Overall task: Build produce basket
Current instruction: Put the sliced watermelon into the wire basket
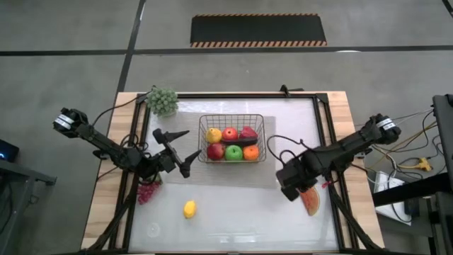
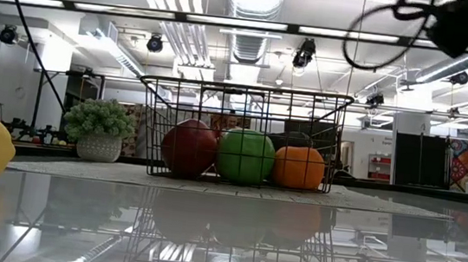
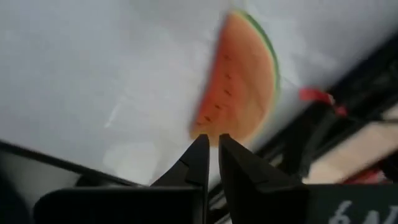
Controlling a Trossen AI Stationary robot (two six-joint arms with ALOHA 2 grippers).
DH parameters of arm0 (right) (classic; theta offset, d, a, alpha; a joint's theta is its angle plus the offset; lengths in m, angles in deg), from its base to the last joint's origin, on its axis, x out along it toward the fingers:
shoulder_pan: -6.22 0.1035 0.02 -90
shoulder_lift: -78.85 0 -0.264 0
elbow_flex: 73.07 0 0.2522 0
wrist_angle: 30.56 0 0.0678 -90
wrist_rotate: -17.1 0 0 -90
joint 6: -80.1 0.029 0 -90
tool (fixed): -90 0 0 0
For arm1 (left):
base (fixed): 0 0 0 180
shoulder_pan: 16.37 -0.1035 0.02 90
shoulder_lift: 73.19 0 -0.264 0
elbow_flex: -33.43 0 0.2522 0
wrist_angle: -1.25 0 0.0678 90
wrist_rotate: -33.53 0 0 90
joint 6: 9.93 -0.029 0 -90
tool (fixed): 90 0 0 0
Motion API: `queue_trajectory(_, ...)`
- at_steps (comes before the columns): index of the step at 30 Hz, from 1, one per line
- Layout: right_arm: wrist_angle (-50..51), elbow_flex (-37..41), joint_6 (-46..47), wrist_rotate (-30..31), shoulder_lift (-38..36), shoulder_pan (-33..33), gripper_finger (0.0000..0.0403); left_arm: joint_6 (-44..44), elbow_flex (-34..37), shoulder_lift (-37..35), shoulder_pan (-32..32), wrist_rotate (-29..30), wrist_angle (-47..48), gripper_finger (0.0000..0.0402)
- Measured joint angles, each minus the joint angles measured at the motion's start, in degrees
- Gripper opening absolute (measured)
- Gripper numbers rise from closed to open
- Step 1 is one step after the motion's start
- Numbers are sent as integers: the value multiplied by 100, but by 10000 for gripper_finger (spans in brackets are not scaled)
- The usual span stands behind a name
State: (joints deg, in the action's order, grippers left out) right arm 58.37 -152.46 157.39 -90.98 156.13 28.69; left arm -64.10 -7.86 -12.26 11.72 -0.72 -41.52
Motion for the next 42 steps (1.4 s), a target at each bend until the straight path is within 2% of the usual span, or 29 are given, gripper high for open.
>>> queue_trajectory(4, 59, 221, 340, -10, -2, 282, 33, -1, 0, 0, 0, 0, 1, 360)
queue_trajectory(7, 38, 406, 586, -21, 0, 365, 55, -1, 0, 0, 0, 0, 2, 360)
queue_trajectory(10, 35, 562, 758, -9, -2, 403, 94, -2, 0, 0, -2, 0, 2, 360)
queue_trajectory(19, -266, 1190, 678, -41, -2, 419, 249, -2, 0, 0, 0, 2, 2, 360)
queue_trajectory(22, -605, 1431, 551, -58, -2, 423, 285, -3, -2, 0, -1, 3, 2, 360)
queue_trajectory(25, -1134, 1702, 324, -254, -2, 421, 304, -4, -2, 0, -1, 4, 2, 360)
queue_trajectory(30, -1696, 2127, 48, -375, -8, 419, 310, -4, -2, 0, 0, 4, 2, 360)
queue_trajectory(35, -1740, 2280, -167, -351, -4, 419, 292, -4, -2, 0, -2, 6, 5, 360)
queue_trajectory(38, -1851, 2285, -330, -338, -4, 417, 265, -4, -2, 0, 0, 4, 5, 360)
queue_trajectory(42, -1991, 2283, -411, -341, -5, 416, 207, -4, -2, 0, 0, 5, 5, 360)
